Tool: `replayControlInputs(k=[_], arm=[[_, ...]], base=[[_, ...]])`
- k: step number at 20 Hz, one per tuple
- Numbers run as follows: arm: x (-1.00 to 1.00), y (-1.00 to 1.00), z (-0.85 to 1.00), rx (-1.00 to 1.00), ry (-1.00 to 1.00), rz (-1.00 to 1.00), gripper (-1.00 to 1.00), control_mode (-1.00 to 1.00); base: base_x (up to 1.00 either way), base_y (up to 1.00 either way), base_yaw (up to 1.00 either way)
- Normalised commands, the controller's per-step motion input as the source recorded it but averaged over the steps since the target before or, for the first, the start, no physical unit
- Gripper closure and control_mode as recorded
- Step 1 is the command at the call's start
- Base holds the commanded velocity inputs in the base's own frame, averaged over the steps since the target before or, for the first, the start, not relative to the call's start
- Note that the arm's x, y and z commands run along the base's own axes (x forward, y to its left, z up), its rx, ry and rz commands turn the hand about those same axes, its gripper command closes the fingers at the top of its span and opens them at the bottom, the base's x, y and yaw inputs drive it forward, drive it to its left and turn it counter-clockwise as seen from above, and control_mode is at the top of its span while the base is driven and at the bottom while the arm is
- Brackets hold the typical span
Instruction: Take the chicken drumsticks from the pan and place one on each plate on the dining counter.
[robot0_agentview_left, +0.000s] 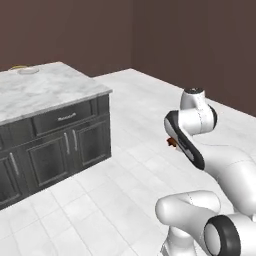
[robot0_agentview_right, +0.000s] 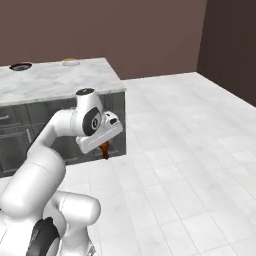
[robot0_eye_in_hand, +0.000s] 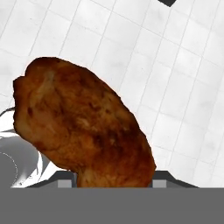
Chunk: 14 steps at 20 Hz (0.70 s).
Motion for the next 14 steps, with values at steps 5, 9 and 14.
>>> replayControlInputs(k=[5, 9, 14], arm=[[0.0, 0.0, 0.0, 0.0, 0.0, 0.0, 1.0, 1.0], [0.0, 0.0, 0.0, 0.0, 0.0, 0.0, 1.0, 1.0], [0.0, 0.0, 0.0, 0.0, 0.0, 0.0, 1.0, 1.0]], base=[[0.86, -0.42, 0.21], [0.83, -0.44, 0.22], [0.66, -0.5, 0.27]])
